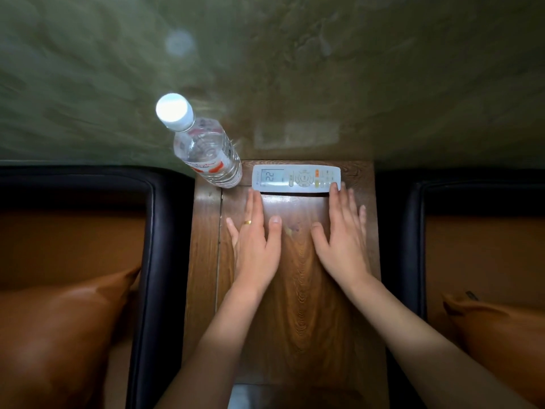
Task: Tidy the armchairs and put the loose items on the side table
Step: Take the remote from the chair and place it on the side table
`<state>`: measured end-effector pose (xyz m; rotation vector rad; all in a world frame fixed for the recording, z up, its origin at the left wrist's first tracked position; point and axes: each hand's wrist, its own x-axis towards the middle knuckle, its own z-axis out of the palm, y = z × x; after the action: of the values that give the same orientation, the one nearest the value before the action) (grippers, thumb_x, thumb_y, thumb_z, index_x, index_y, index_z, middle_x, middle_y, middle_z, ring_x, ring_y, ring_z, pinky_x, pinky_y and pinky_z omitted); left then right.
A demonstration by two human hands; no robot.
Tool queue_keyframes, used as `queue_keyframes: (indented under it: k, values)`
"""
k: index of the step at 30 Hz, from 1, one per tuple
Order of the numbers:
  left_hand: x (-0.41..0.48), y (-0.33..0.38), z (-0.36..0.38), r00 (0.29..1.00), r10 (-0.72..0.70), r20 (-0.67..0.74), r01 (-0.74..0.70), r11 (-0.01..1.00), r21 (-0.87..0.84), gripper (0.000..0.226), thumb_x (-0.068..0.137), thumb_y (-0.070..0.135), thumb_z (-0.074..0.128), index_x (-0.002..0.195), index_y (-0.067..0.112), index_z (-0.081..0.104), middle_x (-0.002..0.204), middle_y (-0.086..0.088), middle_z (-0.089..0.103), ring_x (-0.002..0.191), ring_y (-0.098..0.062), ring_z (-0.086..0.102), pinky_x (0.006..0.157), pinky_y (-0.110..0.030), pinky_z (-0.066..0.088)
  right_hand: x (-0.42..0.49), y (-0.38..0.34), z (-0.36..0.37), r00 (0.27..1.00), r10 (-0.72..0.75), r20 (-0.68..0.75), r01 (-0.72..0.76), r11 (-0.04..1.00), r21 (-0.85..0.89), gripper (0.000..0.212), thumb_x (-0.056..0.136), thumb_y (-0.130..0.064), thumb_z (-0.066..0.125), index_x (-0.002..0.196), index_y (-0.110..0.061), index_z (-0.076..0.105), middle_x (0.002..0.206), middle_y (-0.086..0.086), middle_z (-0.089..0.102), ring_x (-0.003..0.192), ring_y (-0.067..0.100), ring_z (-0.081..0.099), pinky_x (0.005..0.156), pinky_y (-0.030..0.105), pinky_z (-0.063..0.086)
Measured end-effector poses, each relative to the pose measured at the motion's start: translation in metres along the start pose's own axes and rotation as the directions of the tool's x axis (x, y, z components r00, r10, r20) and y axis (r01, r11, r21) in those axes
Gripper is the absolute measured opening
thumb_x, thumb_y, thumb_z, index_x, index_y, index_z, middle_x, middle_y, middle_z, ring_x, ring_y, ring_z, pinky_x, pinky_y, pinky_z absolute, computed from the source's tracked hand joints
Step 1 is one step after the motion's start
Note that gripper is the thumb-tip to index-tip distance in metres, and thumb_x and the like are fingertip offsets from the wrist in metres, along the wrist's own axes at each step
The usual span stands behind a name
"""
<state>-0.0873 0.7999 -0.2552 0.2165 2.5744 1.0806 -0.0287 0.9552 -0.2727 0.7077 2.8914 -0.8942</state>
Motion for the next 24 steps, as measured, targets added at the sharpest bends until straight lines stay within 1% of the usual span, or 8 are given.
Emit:
queue_keyframes:
  k: [4, 9, 13, 16, 19, 20, 23, 24]
  values:
    - [0.009, 0.001, -0.001, 0.999, -0.032, -0.019, 0.031, 0.999, -0.030, 0.063, 0.099, 0.037, 0.027, 0.159, 0.021, 0.012, 0.166, 0.011, 0.008, 0.139, 0.021, -0.004, 0.122, -0.046, -0.014, 0.007, -0.003, -0.002, 0.999, -0.031, 0.010, 0.031, 0.999, -0.040, 0.080, 0.092, -0.030, 0.046, 0.160, -0.018, 0.006, 0.168, 0.006, 0.008, 0.155, 0.018, -0.001, 0.124, 0.038, -0.008]
    - [0.016, 0.005, 0.000, 0.998, -0.052, -0.032, 0.050, 0.997, -0.062, 0.063, 0.100, 0.039, 0.027, 0.159, 0.023, 0.012, 0.166, 0.012, 0.009, 0.144, 0.014, 0.001, 0.122, -0.049, -0.014, 0.017, -0.004, -0.002, 0.999, -0.040, 0.015, 0.040, 0.999, -0.028, 0.083, 0.089, -0.030, 0.047, 0.160, -0.020, 0.005, 0.168, 0.005, 0.008, 0.155, 0.018, 0.000, 0.122, 0.035, -0.010]
    - [0.021, 0.006, -0.002, 0.998, -0.063, -0.017, 0.061, 0.995, -0.082, 0.063, 0.100, 0.040, 0.027, 0.159, 0.023, 0.012, 0.166, 0.011, 0.009, 0.143, 0.013, 0.001, 0.122, -0.048, -0.014, 0.021, -0.002, -0.001, 0.999, -0.037, 0.014, 0.037, 0.999, -0.019, 0.085, 0.089, -0.029, 0.050, 0.160, -0.019, 0.006, 0.168, 0.005, 0.009, 0.156, 0.018, 0.000, 0.123, 0.036, -0.008]
    - [0.021, 0.003, -0.004, 0.999, -0.049, -0.003, 0.049, 0.994, -0.101, 0.063, 0.102, 0.035, 0.035, 0.159, 0.025, 0.011, 0.165, 0.013, 0.009, 0.145, 0.011, 0.001, 0.122, -0.045, -0.015, 0.022, -0.002, -0.002, 0.999, -0.031, 0.036, 0.032, 0.999, -0.020, 0.087, 0.090, -0.027, 0.052, 0.160, -0.018, 0.002, 0.168, 0.005, 0.011, 0.156, 0.019, -0.001, 0.123, 0.037, -0.009]
    - [0.017, -0.001, -0.010, 0.999, -0.031, 0.034, 0.035, 0.992, -0.121, 0.070, 0.100, 0.029, 0.049, 0.159, 0.025, 0.012, 0.165, 0.014, 0.011, 0.137, 0.024, -0.007, 0.122, -0.038, -0.012, 0.017, -0.002, -0.007, 0.999, -0.003, 0.044, 0.002, 1.000, 0.019, 0.090, 0.090, -0.024, 0.055, 0.160, -0.015, -0.002, 0.168, 0.005, 0.010, 0.155, 0.018, -0.001, 0.126, 0.038, -0.004]
    - [0.012, -0.002, -0.013, 0.998, -0.044, 0.040, 0.049, 0.990, -0.133, 0.070, 0.100, 0.026, 0.051, 0.159, 0.026, 0.013, 0.164, 0.015, 0.013, 0.137, 0.022, -0.008, 0.123, -0.037, -0.009, 0.011, -0.002, -0.009, 0.999, 0.015, 0.044, -0.016, 0.999, 0.028, 0.089, 0.091, -0.024, 0.055, 0.160, -0.015, -0.002, 0.168, 0.005, 0.011, 0.155, 0.017, -0.001, 0.126, 0.038, -0.003]
    - [-0.013, -0.011, -0.021, 0.994, -0.087, 0.071, 0.096, 0.986, -0.140, 0.067, 0.099, 0.021, 0.054, 0.157, 0.029, 0.022, 0.163, 0.018, 0.016, 0.151, -0.010, 0.003, 0.126, -0.043, 0.004, -0.021, 0.004, -0.014, 0.996, 0.062, 0.064, -0.058, 0.997, -0.058, 0.076, 0.099, -0.032, 0.047, 0.160, -0.015, 0.005, 0.168, 0.002, 0.006, 0.153, 0.011, -0.010, 0.126, 0.038, -0.003]
    - [-0.025, -0.017, -0.024, 0.991, -0.089, 0.097, 0.101, 0.987, -0.127, 0.064, 0.099, 0.020, 0.054, 0.156, 0.029, 0.027, 0.163, 0.021, 0.016, 0.152, -0.013, 0.007, 0.125, -0.047, 0.010, -0.036, 0.007, -0.014, 0.995, 0.070, 0.076, -0.062, 0.994, -0.094, 0.072, 0.101, -0.034, 0.044, 0.161, -0.017, 0.008, 0.168, 0.000, 0.003, 0.153, 0.012, -0.012, 0.126, 0.039, -0.004]
